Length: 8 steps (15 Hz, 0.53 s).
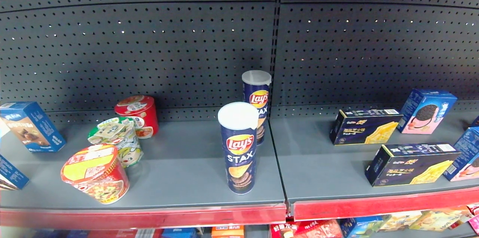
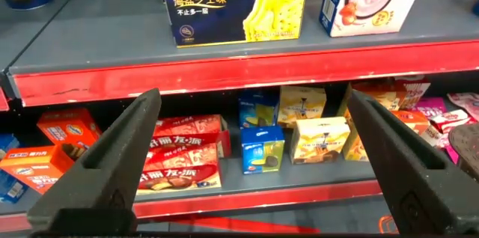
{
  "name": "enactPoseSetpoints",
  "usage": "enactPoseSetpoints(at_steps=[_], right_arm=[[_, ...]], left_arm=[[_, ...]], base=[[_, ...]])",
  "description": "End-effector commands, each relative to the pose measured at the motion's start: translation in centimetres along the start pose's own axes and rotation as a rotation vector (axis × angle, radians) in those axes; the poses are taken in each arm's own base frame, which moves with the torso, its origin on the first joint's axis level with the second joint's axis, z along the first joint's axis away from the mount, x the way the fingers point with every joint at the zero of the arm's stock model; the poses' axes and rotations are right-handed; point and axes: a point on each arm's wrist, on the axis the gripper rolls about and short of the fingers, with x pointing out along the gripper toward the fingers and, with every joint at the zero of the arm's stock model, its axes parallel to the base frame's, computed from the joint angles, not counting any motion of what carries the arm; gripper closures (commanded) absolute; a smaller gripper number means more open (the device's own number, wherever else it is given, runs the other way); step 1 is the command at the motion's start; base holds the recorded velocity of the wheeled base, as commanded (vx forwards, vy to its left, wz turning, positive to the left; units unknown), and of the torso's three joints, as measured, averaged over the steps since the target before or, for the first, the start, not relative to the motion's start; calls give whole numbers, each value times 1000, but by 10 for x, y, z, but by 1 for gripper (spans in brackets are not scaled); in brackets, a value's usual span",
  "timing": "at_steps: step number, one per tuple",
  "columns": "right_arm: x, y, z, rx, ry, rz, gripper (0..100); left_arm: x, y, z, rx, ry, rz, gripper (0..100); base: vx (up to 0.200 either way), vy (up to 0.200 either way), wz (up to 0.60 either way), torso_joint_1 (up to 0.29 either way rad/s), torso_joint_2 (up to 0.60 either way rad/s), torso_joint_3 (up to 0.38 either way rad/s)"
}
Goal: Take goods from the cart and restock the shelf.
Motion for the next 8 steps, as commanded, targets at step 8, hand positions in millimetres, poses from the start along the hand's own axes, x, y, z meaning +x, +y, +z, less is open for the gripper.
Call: enactPoseSetpoints(at_steps=[8], right_arm=[[0,0,0,-1,3,0,0]], left_arm=[[150,6,48,-23,261,-534,0]], base=[[0,0,0,0,0,0]])
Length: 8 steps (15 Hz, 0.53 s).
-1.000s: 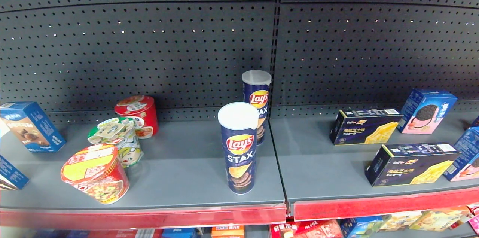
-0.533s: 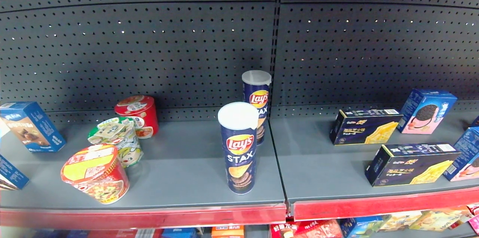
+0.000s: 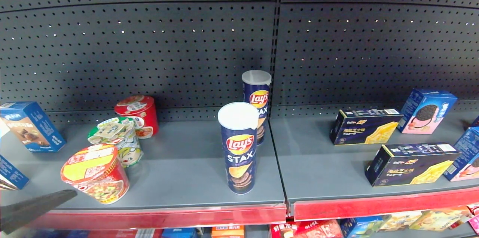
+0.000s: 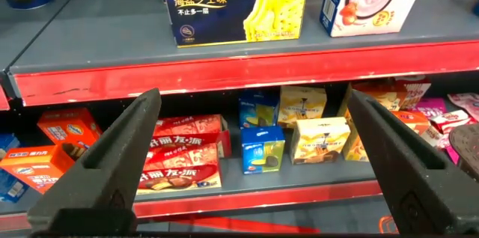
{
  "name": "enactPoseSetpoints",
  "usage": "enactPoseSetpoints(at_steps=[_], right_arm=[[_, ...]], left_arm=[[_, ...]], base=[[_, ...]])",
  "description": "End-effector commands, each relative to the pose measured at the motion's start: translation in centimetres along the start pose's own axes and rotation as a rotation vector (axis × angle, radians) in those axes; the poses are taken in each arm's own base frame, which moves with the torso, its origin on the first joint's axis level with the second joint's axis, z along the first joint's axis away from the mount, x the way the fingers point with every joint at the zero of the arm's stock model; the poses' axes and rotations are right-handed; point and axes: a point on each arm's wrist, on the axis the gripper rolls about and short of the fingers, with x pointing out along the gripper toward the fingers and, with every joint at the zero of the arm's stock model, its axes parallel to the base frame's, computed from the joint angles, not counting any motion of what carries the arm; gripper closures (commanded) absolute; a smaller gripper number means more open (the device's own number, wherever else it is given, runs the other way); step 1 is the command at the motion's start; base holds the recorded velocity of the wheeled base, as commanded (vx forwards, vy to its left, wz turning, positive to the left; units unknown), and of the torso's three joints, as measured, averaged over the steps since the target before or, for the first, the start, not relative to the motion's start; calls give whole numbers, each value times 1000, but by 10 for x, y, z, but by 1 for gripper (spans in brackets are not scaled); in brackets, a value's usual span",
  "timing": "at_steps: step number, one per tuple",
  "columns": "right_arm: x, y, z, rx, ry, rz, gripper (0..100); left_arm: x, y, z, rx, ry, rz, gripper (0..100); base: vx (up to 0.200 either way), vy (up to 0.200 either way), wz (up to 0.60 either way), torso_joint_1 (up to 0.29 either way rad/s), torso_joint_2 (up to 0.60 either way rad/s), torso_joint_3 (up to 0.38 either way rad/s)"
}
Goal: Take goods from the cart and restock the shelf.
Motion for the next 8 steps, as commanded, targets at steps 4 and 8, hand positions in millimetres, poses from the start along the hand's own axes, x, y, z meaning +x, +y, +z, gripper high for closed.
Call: enactPoseSetpoints(at_steps=[4,8], right_arm=[[0,0,0,0,3,0,0],[0,0,0,0,3,0,0]], left_arm=[[101,53,-8,130,292,177,0],[125,60,1,235,301,178,0]], base=[[0,0,0,0,0,0],[0,0,0,0,0,0]])
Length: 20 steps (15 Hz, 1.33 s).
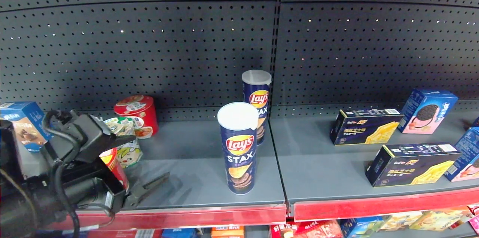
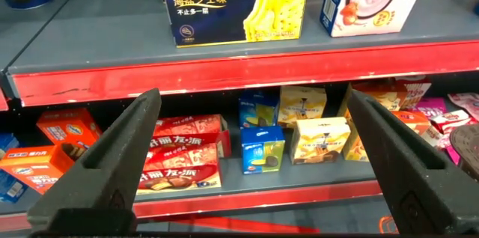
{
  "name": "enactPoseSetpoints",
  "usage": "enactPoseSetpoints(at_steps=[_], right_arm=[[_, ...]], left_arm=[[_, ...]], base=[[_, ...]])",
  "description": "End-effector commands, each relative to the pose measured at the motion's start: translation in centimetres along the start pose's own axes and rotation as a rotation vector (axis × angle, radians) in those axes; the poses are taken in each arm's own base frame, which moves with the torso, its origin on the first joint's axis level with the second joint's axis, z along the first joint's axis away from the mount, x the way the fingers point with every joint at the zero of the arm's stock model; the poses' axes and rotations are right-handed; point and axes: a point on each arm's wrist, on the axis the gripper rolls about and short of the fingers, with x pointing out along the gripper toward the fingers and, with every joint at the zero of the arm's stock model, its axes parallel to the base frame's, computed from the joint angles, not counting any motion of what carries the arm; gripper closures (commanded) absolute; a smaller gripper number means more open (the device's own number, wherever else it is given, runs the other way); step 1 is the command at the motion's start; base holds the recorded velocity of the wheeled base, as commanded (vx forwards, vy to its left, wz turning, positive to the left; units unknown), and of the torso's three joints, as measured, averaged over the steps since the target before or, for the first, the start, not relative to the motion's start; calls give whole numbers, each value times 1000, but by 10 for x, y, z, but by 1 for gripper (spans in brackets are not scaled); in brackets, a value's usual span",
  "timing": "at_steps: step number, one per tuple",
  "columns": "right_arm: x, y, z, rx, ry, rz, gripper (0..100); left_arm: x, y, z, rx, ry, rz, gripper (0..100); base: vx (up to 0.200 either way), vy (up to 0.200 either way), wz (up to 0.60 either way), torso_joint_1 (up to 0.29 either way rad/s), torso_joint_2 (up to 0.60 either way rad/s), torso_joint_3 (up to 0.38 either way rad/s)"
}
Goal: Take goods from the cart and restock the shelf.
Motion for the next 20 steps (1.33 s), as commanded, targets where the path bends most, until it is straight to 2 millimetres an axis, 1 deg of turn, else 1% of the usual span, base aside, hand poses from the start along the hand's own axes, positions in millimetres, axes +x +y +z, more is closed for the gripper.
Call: enactPoseSetpoints(at_steps=[1,2,4,6,9,10,12,13,14,15,17,20], right_arm=[[0,0,0,0,2,0,0],[0,0,0,0,2,0,0],[0,0,0,0,2,0,0],[0,0,0,0,2,0,0],[0,0,0,0,2,0,0],[0,0,0,0,2,0,0],[0,0,0,0,2,0,0],[0,0,0,0,2,0,0],[0,0,0,0,2,0,0],[0,0,0,0,2,0,0],[0,0,0,0,2,0,0],[0,0,0,0,2,0,0]], left_arm=[[19,1,-3,-2,47,-24,0],[18,1,-4,2,50,-26,0],[26,1,-7,21,74,-37,0],[37,2,-10,4,93,-42,0],[56,-3,-13,-97,107,-76,0],[59,-4,-13,-108,108,-80,0],[74,-3,-14,-115,113,-86,0],[78,-2,-14,-115,113,-86,0],[88,0,-12,-114,110,-85,0],[91,1,-11,-114,109,-83,0],[102,6,-3,-111,97,-46,0],[108,0,8,-171,71,-52,0]], base=[[0,0,0,0,0,0],[0,0,0,0,0,0],[0,0,0,0,0,0],[0,0,0,0,0,0],[0,0,0,0,0,0],[0,0,0,0,0,0],[0,0,0,0,0,0],[0,0,0,0,0,0],[0,0,0,0,0,0],[0,0,0,0,0,0],[0,0,0,0,0,0],[0,0,0,0,0,0]])
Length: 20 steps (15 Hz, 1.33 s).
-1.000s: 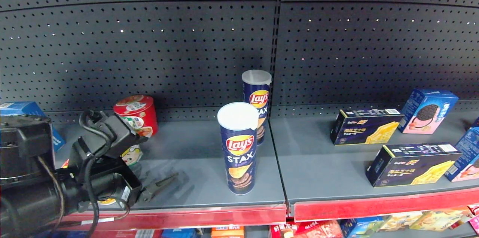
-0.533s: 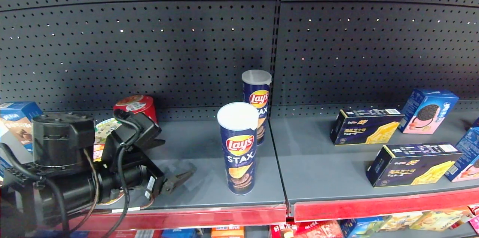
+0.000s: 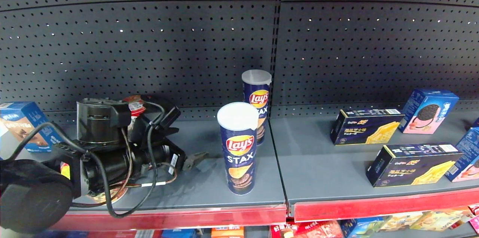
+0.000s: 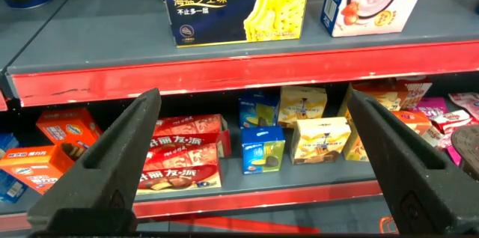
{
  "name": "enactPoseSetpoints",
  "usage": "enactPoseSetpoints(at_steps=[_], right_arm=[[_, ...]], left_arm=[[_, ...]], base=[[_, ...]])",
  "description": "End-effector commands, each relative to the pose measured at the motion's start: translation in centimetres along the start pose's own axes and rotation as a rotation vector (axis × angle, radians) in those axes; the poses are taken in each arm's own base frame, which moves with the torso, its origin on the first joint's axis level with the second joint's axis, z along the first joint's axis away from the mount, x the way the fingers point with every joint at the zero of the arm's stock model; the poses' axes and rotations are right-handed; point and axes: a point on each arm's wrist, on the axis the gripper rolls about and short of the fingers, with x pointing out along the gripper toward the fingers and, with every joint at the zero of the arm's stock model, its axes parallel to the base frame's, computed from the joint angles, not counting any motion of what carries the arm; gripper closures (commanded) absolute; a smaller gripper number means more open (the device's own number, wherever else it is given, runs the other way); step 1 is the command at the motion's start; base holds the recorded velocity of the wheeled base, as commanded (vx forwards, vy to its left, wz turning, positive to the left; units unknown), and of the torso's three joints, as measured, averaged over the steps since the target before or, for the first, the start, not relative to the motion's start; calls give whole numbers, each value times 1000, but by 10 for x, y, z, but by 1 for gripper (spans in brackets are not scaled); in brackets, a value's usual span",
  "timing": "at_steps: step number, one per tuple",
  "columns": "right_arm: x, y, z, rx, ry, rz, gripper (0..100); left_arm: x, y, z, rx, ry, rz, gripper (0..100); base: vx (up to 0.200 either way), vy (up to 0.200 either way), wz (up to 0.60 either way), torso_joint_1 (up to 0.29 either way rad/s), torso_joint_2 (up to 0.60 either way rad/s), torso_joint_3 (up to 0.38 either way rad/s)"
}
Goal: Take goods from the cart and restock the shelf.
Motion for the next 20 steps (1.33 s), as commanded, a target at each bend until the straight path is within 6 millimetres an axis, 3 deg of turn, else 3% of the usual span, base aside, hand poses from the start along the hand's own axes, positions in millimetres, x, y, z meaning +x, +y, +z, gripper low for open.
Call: enactPoseSetpoints(at_steps=[1,8,20], right_arm=[[0,0,0,0,1,0,0],[0,0,0,0,1,0,0],[0,0,0,0,1,0,0]], left_arm=[[5,-4,2,-6,-2,-13,0],[4,-22,-6,-10,32,-74,0],[14,-39,1,-44,19,-128,0]], base=[[0,0,0,0,0,0],[0,0,0,0,0,0],[0,0,0,0,0,0]])
